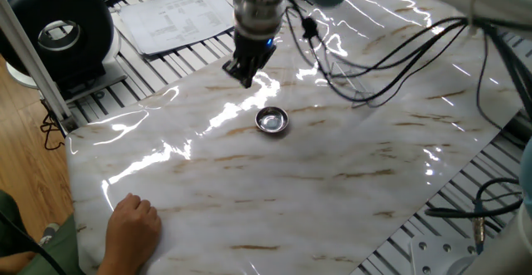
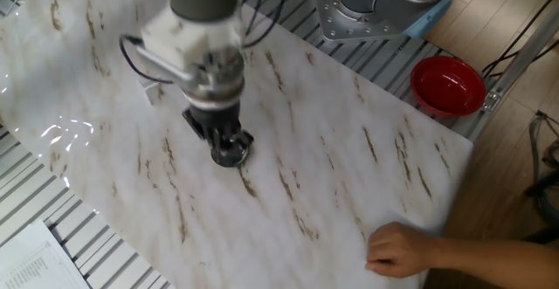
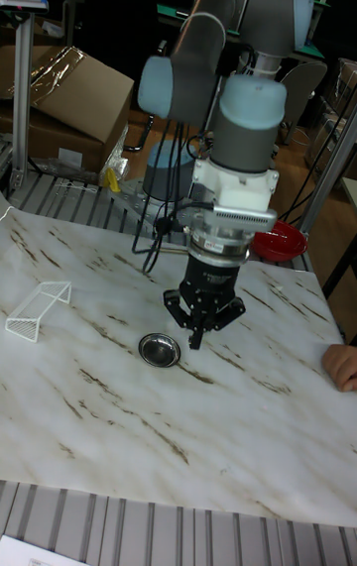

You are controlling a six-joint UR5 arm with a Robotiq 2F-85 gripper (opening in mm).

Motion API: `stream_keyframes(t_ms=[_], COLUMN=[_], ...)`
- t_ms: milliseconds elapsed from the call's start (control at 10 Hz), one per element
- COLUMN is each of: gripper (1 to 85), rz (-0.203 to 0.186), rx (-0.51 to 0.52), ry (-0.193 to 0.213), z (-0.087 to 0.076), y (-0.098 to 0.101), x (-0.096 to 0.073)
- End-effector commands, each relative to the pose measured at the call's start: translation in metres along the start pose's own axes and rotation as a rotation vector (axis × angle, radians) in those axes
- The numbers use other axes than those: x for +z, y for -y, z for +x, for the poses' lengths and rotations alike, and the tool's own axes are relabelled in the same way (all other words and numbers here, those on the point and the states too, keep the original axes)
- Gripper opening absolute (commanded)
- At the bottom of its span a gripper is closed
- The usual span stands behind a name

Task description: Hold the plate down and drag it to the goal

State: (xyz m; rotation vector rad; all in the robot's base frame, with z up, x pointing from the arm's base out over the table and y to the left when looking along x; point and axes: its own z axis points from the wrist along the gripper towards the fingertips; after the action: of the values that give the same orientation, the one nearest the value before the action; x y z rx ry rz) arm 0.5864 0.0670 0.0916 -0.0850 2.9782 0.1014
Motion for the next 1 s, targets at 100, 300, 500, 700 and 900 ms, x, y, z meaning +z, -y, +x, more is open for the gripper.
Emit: stream_keyframes(t_ms=[100,300,500,700,900], gripper=[1.7,1.7,1.7,1.7,1.7], rz=[-0.053,-0.071,-0.056,-0.064,-0.004], rx=[0.026,0.015,-0.018,-0.026,-0.020], ry=[0.054,0.074,0.075,0.073,0.034], z=[-0.004,-0.005,0.004,0.016,0.020], y=[-0.017,-0.018,0.001,0.009,0.018], x=[0.047,0.059,0.061,0.064,0.057])
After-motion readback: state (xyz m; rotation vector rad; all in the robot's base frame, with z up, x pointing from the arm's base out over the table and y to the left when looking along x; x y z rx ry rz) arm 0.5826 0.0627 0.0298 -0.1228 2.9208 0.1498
